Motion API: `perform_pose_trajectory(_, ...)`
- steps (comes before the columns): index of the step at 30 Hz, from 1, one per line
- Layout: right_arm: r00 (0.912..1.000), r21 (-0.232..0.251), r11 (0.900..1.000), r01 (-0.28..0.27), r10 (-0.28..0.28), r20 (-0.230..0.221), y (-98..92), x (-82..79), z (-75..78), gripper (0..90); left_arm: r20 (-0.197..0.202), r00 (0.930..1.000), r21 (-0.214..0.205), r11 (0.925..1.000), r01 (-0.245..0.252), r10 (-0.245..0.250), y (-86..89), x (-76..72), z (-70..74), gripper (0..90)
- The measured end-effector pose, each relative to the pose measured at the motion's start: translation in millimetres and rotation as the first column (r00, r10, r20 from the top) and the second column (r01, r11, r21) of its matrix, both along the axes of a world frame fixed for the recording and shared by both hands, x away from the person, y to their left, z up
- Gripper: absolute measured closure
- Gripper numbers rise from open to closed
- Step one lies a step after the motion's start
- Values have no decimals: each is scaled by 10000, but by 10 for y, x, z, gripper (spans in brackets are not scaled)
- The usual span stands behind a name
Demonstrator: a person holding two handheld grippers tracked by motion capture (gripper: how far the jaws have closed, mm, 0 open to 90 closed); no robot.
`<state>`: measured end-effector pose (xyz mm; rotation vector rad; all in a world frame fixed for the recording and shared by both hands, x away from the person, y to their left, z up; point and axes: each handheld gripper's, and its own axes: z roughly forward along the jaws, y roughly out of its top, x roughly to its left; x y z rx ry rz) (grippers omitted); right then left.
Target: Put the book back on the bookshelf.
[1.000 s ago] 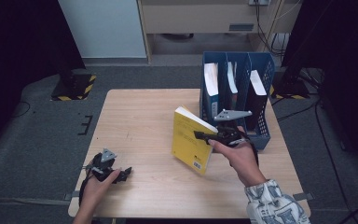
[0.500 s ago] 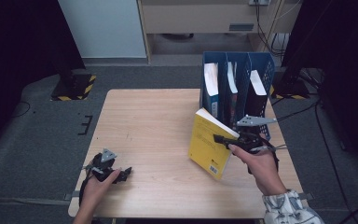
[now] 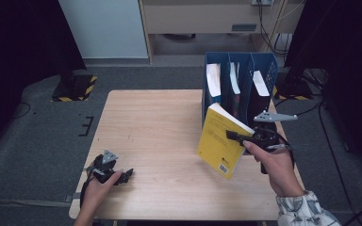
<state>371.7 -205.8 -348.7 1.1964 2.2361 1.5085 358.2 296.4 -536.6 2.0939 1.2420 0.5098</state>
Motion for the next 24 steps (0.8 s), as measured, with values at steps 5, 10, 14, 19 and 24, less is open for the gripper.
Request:
perform_pose_trajectory(5,9998,127,9998,158,-156,-104,-108,-7,57,751,-2,10000,-1,10000,-8,8,-2,0,0,0)
perform_pose_trajectory(10,9989,172,9989,435,-432,-190,-251,-24,107,751,-2,10000,-9,10000,-32,32,-7,2,0,0)
perform_pose_trajectory(14,9977,248,9976,653,-649,-185,-370,-32,150,751,-37,10000,60,10000,-3,3,-5,4,4,0)
perform_pose_trajectory(19,9939,349,9934,1097,-1092,-160,-530,-10,245,751,-25,10000,47,10000,-6,6,-11,11,2,0)
perform_pose_trajectory(24,9900,270,9897,1405,-1402,-150,-639,-16,332,751,-23,10000,49,10000,-7,7,-13,12,2,0)
